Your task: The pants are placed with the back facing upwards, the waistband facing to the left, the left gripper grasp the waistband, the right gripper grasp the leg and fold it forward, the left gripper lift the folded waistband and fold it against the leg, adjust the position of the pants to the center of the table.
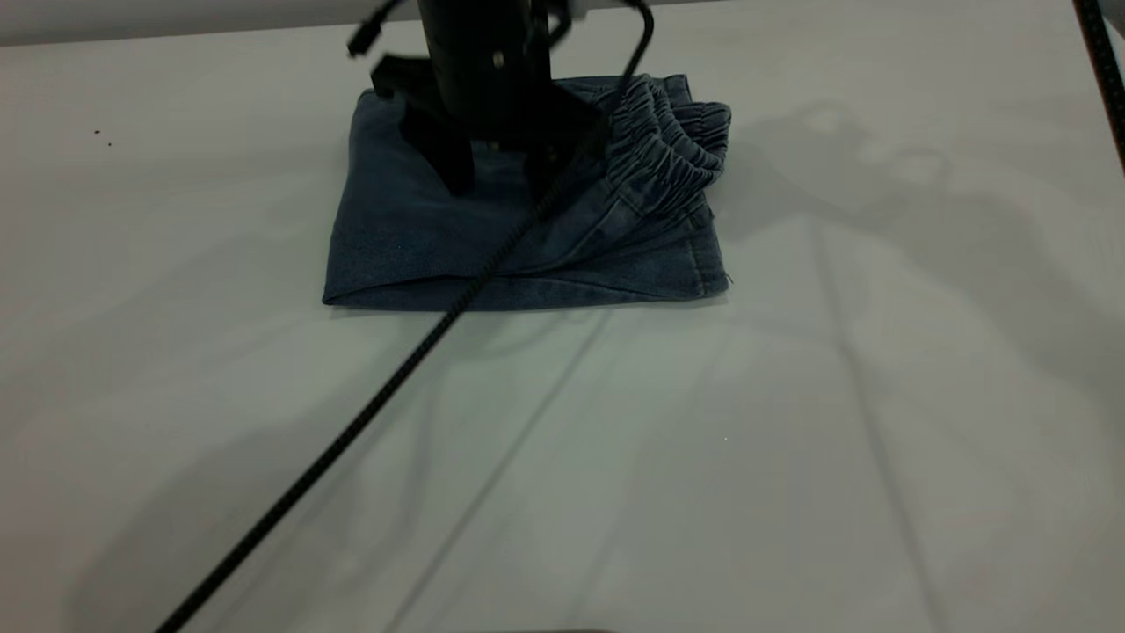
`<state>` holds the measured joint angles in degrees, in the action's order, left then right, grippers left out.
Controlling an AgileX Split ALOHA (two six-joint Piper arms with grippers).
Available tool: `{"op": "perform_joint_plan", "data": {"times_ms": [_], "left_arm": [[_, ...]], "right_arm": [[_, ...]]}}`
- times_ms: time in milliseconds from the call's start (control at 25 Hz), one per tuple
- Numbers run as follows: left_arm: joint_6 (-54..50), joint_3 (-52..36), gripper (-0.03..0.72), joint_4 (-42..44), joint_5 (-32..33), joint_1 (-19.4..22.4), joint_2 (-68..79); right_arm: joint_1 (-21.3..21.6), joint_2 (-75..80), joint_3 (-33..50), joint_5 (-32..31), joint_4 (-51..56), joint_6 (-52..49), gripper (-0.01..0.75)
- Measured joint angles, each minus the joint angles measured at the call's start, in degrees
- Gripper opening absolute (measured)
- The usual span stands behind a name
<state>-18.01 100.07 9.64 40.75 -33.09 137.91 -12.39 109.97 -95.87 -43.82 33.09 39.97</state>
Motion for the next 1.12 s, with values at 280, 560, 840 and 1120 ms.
{"op": "perform_joint_plan", "data": {"times_ms": [280, 560, 840, 1120], "left_arm": [[4.39, 0.33, 0.535, 0.29, 1.78, 0.00, 0.93], [5.43, 2.67, 0.535, -0.87, 7.35, 0.00, 1.13], [11.55, 18.37, 0.535, -1.09, 26.37, 0.00, 1.43], [14.98, 30.65, 0.535, -1.80, 26.37, 0.00, -0.87]], "right_arm": [[0.00, 0.00, 0.00, -0.40, 0.00, 0.00, 0.465], [0.00, -0.57, 0.00, -0.46, -0.05, 0.00, 0.465], [0.00, -9.82, 0.05, -2.54, -0.10, -2.53, 0.465], [0.00, -23.76, 0.05, -12.39, -0.15, -12.61, 0.465]]}}
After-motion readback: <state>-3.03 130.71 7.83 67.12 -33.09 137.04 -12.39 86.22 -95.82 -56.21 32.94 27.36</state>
